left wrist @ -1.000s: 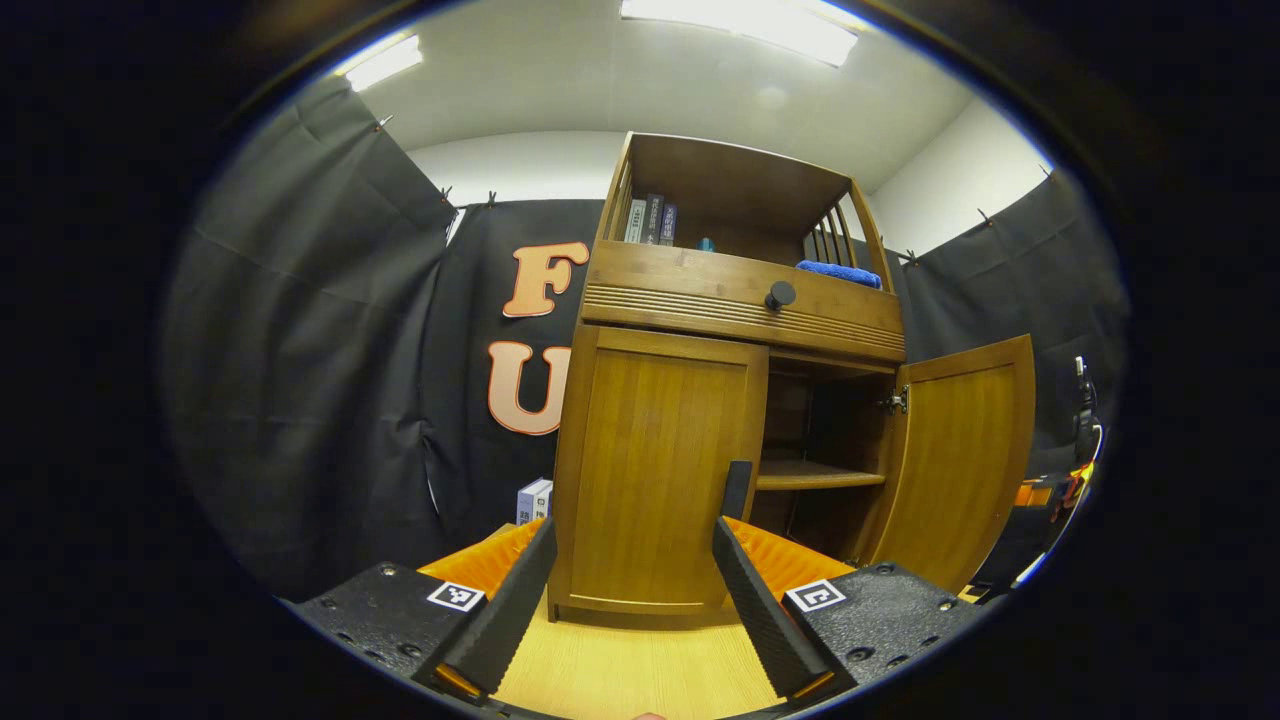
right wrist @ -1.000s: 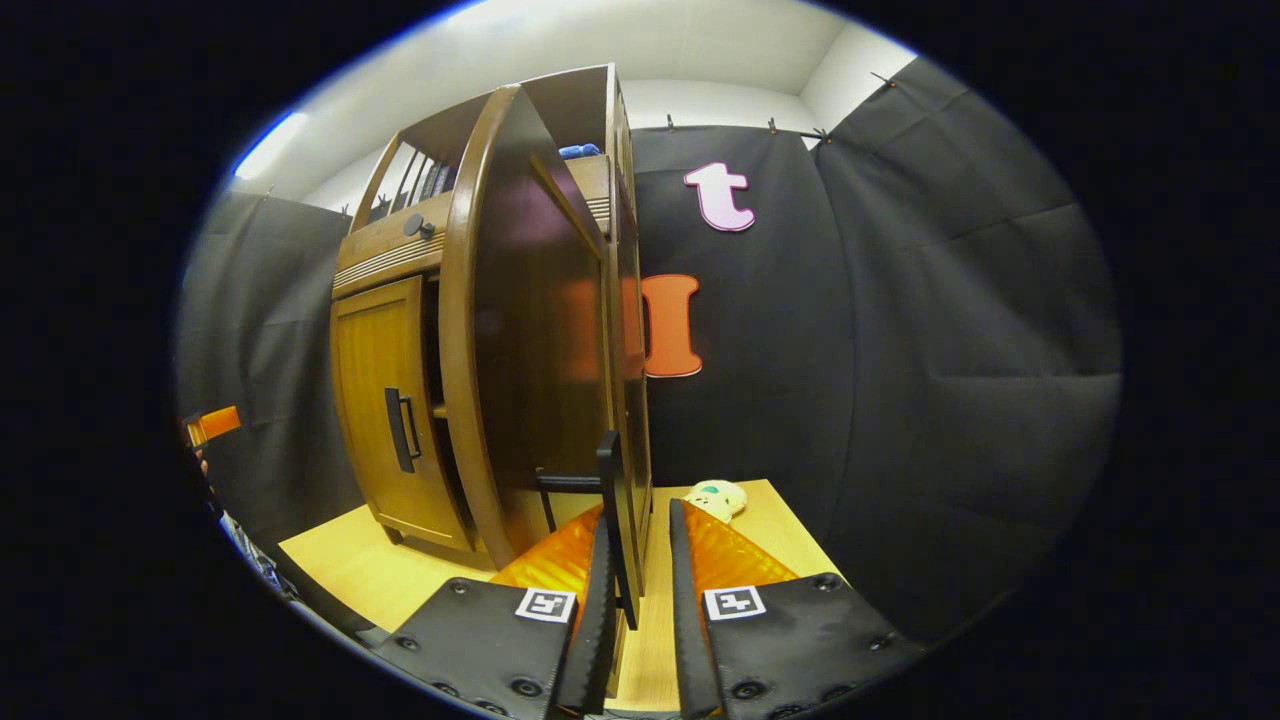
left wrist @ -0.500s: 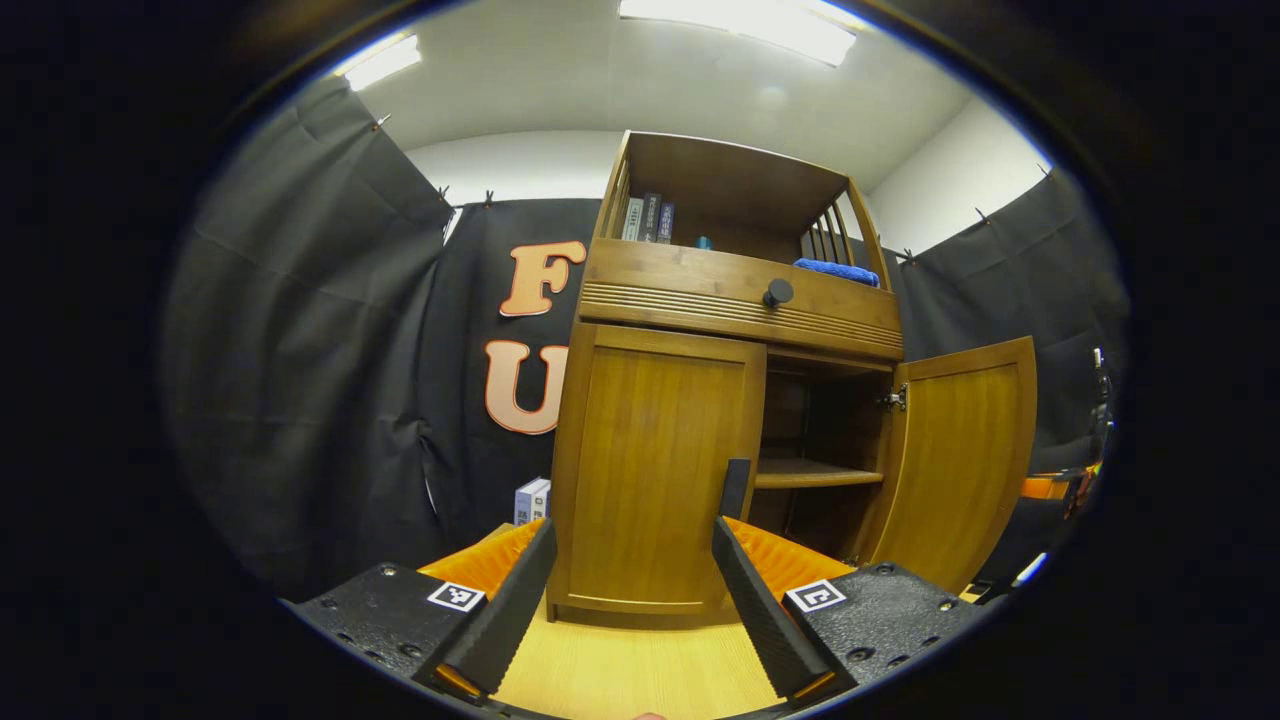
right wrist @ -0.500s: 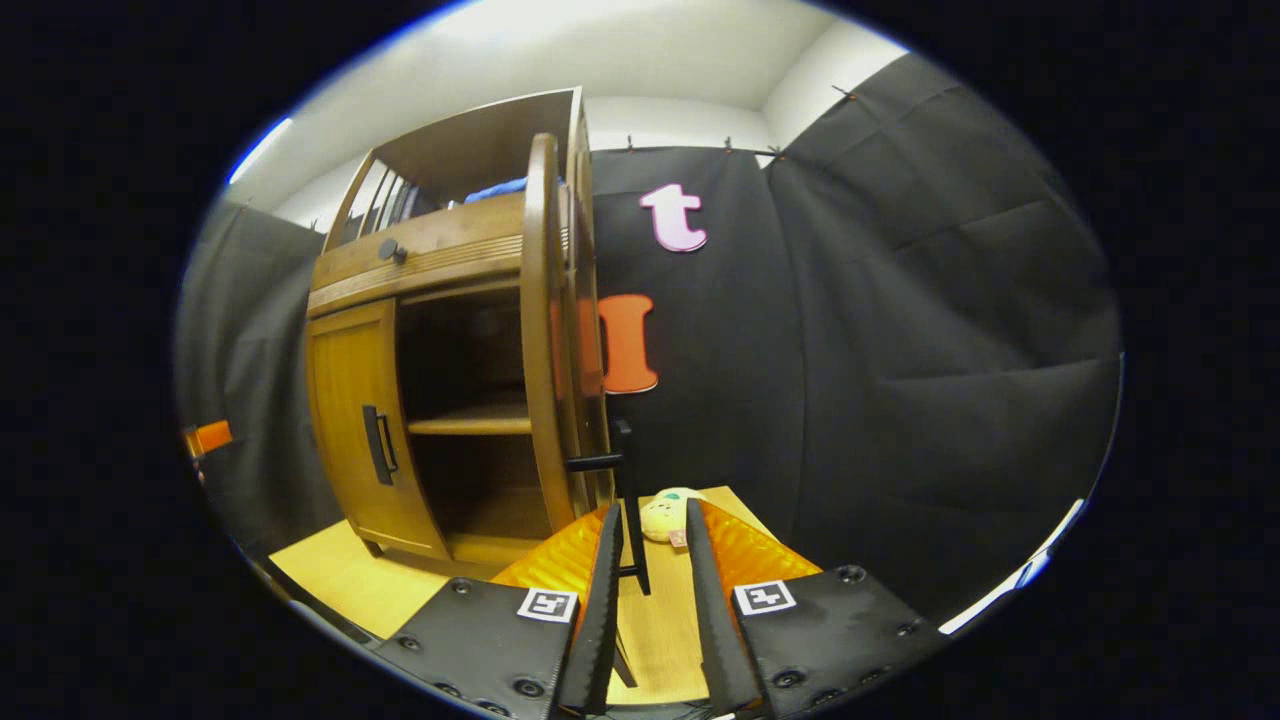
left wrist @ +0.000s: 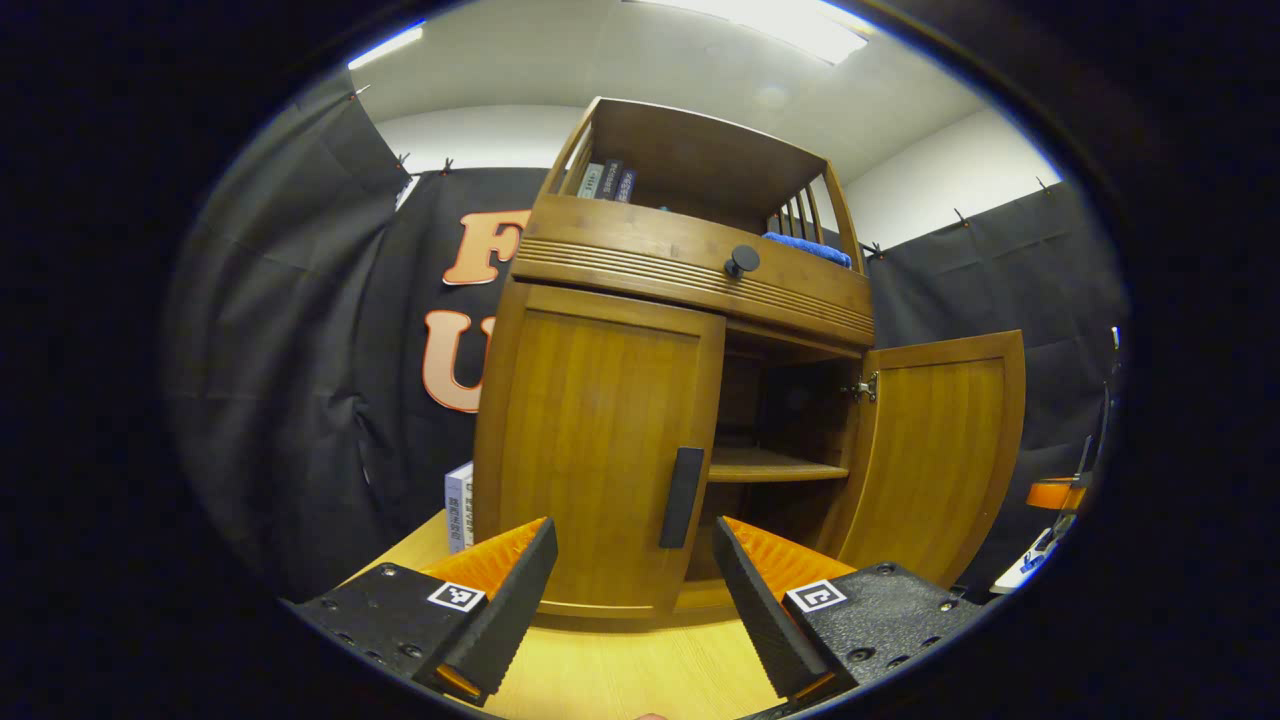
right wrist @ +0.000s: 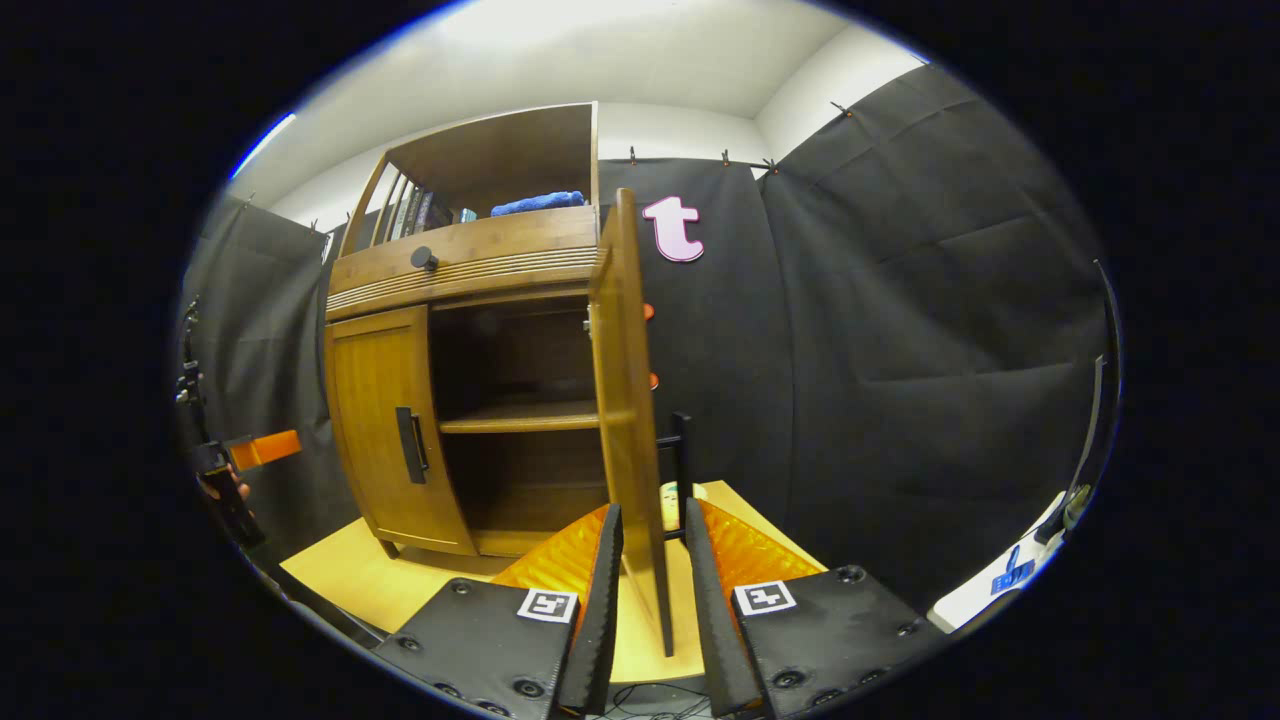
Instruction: Open the right door of the double-door shoe cabinet with the right hand, and open the left door with the left hand.
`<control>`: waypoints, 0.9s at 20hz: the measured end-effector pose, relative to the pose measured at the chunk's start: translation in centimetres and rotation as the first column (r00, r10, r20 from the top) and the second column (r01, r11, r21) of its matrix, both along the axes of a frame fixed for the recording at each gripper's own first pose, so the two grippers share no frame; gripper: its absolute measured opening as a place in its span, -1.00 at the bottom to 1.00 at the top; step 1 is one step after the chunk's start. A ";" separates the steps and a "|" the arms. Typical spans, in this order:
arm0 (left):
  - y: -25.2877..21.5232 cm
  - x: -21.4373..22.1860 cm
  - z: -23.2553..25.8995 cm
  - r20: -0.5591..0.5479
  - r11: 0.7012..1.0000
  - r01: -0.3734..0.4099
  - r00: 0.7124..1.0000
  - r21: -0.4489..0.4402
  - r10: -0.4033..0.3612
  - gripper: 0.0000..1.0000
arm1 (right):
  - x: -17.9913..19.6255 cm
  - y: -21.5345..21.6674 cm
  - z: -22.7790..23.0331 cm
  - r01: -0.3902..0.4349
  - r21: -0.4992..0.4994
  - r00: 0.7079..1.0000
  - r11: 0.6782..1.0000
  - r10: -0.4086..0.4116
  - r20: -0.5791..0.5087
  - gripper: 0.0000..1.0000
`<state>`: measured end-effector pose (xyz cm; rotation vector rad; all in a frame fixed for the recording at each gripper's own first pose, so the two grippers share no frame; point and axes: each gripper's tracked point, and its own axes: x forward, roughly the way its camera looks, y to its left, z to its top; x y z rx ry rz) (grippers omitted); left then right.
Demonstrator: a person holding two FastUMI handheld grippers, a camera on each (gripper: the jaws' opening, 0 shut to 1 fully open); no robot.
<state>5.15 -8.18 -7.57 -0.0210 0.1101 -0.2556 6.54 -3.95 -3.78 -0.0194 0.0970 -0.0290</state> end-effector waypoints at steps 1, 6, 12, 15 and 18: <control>-0.7 1.1 -0.4 -0.008 1.000 0.016 1.000 -0.012 -0.016 0.83 | -0.2 0.9 0.0 0.000 0.006 1.000 1.000 0.000 0.004 -0.34; -4.3 6.5 -1.6 0.019 0.998 0.062 0.998 0.022 -0.062 0.83 | -0.9 3.4 -0.6 0.028 0.003 1.000 1.000 -0.028 -0.006 -0.03; -8.2 12.3 -4.6 -0.015 0.995 0.097 0.995 -0.016 -0.097 0.83 | -1.4 5.1 -1.5 0.009 0.052 0.999 0.999 -0.008 -0.034 0.44; -8.8 15.2 -5.6 0.002 0.998 0.064 0.998 0.027 -0.064 0.89 | -1.4 5.0 -1.4 0.008 0.083 1.000 0.996 -0.006 -0.025 0.72; -8.3 16.8 -7.7 -0.033 0.999 0.028 0.999 0.029 -0.027 0.83 | -1.7 4.5 -1.6 0.016 0.070 0.999 0.997 -0.014 -0.032 0.72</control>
